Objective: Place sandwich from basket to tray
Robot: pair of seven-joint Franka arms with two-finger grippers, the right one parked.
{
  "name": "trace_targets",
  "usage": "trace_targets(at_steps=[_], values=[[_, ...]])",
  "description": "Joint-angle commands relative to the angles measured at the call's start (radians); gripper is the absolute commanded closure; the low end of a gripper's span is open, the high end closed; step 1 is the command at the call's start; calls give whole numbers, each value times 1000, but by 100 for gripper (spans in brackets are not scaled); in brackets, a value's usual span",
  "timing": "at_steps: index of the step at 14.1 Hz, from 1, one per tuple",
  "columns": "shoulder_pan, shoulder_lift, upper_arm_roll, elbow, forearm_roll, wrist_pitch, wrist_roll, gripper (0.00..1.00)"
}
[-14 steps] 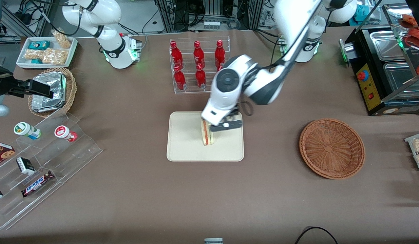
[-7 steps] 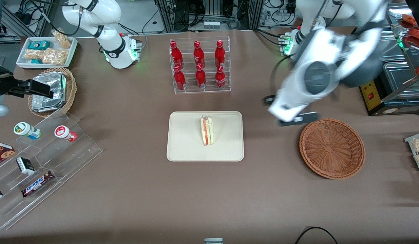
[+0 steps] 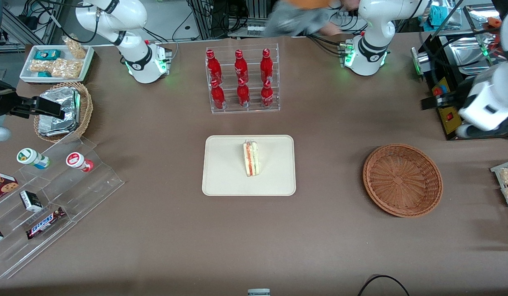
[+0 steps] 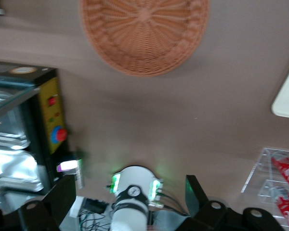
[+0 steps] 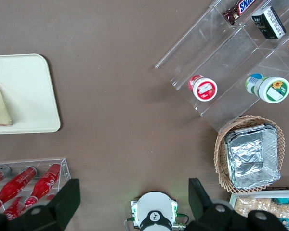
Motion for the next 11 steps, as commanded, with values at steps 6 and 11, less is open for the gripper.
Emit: trace_targets(at_steps=[6,11], values=[[-4,18,-19,88,-40,-7,-13,0],[32,-31,-19,8,-58,35,-7,0]])
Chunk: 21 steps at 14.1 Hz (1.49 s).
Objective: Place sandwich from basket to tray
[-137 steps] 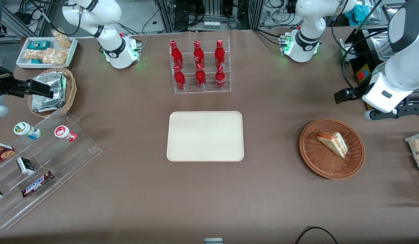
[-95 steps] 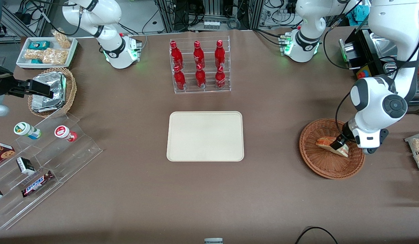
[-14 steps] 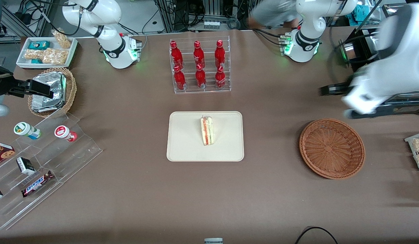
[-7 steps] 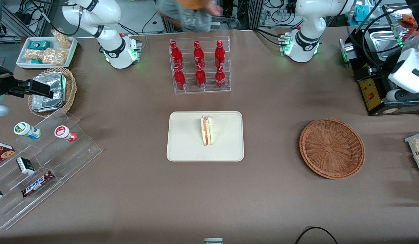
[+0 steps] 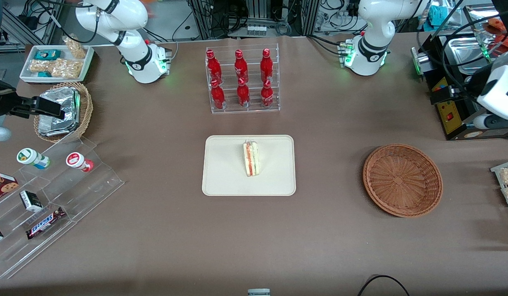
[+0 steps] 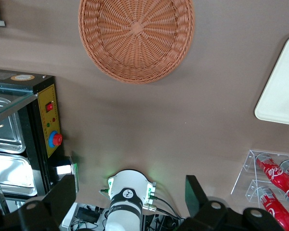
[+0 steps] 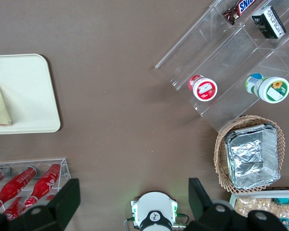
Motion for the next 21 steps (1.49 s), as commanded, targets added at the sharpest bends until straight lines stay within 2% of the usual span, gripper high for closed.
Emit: trace_targets(at_steps=[1,9,12,21], values=[[8,-81,-6,-116,-18,83,4,0],[1,-100,-9,-161,-11,150,5,0],[-1,-133,-10,-223,-8,205,5,0],[-1,-92,-10,-173,-11,214,-5,0]])
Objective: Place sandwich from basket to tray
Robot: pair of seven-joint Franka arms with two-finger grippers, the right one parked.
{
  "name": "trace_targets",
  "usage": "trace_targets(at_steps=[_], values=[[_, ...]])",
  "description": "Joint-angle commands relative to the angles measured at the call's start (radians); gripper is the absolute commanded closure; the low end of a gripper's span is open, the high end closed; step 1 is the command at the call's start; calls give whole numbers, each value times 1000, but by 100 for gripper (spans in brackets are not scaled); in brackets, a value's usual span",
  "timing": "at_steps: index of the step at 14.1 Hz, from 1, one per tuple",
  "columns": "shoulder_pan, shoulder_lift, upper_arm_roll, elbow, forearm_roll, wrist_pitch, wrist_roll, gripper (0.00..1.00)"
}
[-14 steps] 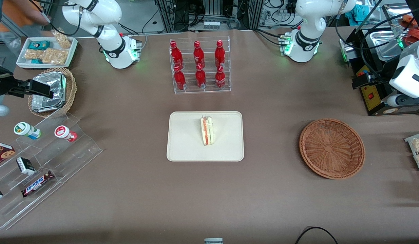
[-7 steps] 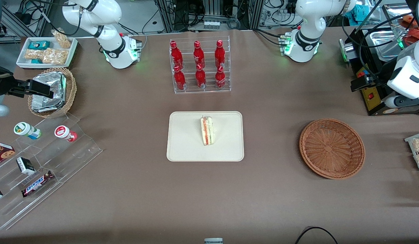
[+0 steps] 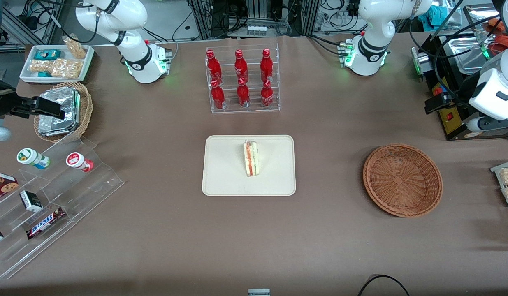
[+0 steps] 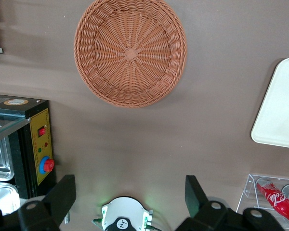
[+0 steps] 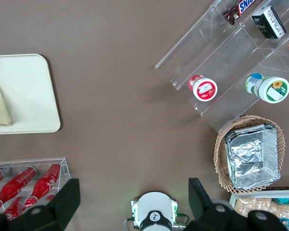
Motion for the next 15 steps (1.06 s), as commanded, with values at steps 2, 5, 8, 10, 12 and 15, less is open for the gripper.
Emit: trace_targets(at_steps=[2,5,8,10,12,15], values=[[0,1,-1,8,-8,9,-7,0],[0,38,-1,53,-14,8,-11,0],[0,41,-1,54,-16,6,-10,0],[0,42,-1,55,-16,8,-10,0],[0,41,-1,55,-14,6,-10,0],[0,41,-1,54,-14,4,-8,0]])
